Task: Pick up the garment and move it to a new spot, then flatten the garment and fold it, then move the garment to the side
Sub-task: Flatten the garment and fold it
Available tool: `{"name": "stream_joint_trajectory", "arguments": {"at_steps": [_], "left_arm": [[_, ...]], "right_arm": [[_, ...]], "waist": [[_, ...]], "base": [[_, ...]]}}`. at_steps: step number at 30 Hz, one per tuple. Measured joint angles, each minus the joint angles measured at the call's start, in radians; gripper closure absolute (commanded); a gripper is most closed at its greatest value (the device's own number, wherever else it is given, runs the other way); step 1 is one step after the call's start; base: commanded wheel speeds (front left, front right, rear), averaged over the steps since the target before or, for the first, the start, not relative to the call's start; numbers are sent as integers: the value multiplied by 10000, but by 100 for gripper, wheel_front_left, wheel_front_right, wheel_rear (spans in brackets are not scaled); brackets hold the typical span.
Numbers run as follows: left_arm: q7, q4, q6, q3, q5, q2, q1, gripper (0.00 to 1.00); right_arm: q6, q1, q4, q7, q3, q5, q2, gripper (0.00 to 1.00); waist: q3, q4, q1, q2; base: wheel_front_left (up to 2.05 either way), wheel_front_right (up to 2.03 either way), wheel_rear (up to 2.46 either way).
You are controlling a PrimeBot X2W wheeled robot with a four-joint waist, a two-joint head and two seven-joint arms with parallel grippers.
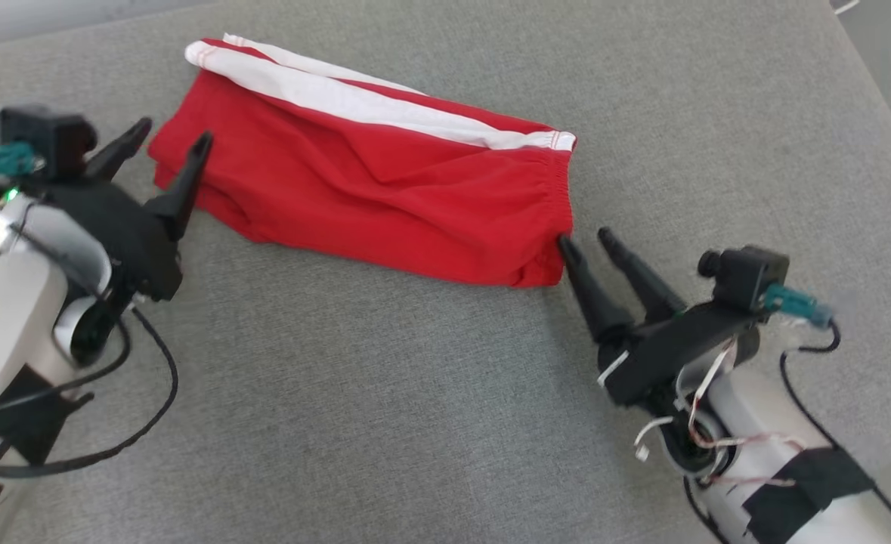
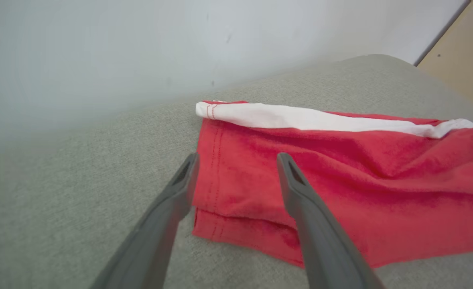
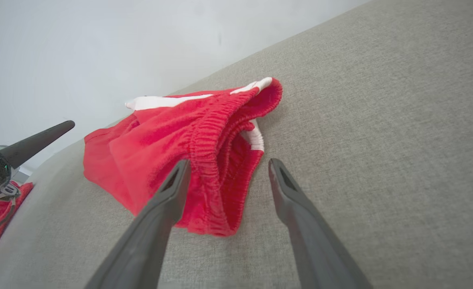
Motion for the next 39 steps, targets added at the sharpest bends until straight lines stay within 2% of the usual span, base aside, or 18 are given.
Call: {"name": "stream_joint_trajectory", "arguments": {"at_steps": [6, 14, 21, 28, 29, 30, 31, 32, 39], "left_arm": [[-282, 48, 0, 148, -353, -44, 864, 0], [-265, 445, 0, 157, -780, -550, 977, 0], [-230, 947, 13, -90, -393, -631, 833, 0], [-257, 1404, 44, -23, -286, -775, 467, 0], [-259, 1478, 42, -2, -303, -807, 464, 33], [-259, 1570, 46, 35, -368, -855, 464, 69], [-267, 1615, 48, 42, -384, -869, 463, 100], [-316, 1636, 50, 36, -382, -861, 459, 100], [-541, 1985, 33, -107, -257, -999, 324, 100]], "right_arm": [[2, 371, -431, -203, 232, -90, 35, 0], [-71, 296, -497, -274, 780, -988, 6, 0], [-391, 29, -334, -278, 1051, -1427, 63, 0], [-497, 12, -69, -267, 1210, -1578, 153, 0], [-497, 12, -17, -263, 1237, -1578, 153, 3], [-499, 12, 48, -261, 1260, -1578, 157, 40], [-499, 12, 102, -242, 1283, -1578, 165, 80], [-499, -1, 150, -207, 1317, -1580, 178, 100], [-497, -80, 552, -192, 1356, -1626, 221, 100]], "waist": [[-136, 110, 0, 0], [-67, 185, 0, 0], [67, 196, 1, 0], [186, 167, 1, 0], [202, 163, 1, 0], [216, 159, 1, 0], [230, 154, 1, -1], [245, 144, 1, 0], [222, 154, 1, 0]], "base": [[0, 0, 0], [0, 0, 0], [0, 0, 0], [0, 0, 0], [0, 0, 0], [0, 0, 0], [0, 0, 0], [0, 0, 0], [0, 0, 0]]}}
